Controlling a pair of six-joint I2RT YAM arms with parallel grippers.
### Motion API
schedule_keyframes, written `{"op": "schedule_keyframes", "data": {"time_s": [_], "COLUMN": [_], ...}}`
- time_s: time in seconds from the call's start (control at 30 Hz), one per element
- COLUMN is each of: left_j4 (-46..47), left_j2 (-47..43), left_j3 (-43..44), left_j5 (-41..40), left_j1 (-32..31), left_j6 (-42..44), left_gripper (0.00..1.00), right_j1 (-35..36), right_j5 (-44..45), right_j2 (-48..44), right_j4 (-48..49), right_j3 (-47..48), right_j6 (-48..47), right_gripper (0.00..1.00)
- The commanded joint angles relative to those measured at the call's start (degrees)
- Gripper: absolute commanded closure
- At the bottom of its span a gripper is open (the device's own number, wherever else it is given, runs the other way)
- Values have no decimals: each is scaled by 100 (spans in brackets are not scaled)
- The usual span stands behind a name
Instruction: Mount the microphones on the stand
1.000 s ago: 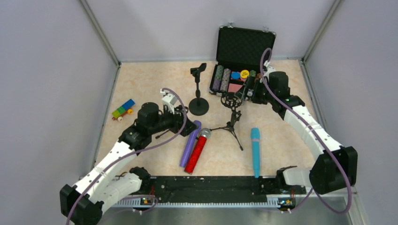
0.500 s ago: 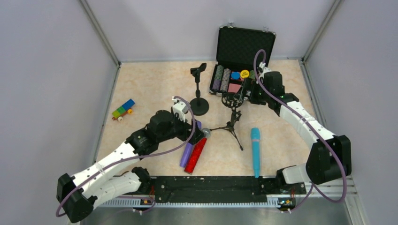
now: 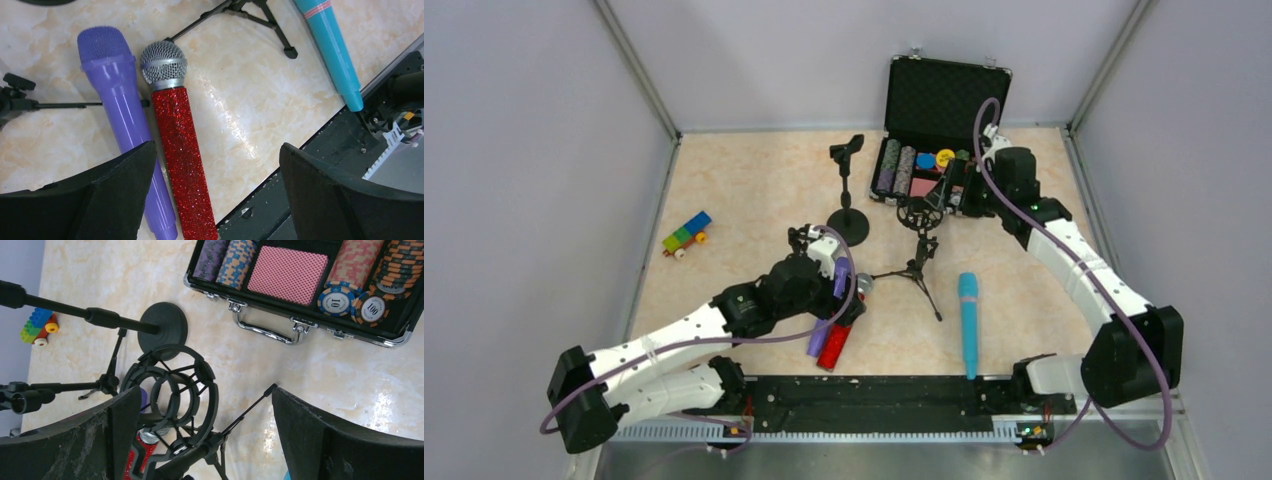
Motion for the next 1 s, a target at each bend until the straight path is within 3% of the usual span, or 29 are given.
{"op": "schedule_keyframes", "data": {"time_s": [0.0, 0.3, 0.43, 0.97], "left_j4": [6, -493, -675, -1571], "left_j2": [38, 361, 569, 2021], "left_j3": [-257, -403, -337, 349], "left_j5": [-431, -581, -630, -1611], "left_j1": [-185, -499, -733, -1796], "left_j6": [-486, -941, -1046, -1506], "left_gripper": [3, 8, 18, 33], "right_j1": [66, 63, 68, 66], "right_j5": [126, 137, 120, -114], "right_j2": [-529, -1239, -1430, -1524], "right_j4": [131, 483, 531, 688], "right_j3": [337, -80, -259, -664], "right_j6": [-43, 58, 93, 275], "right_gripper": [1, 1, 1, 1]}}
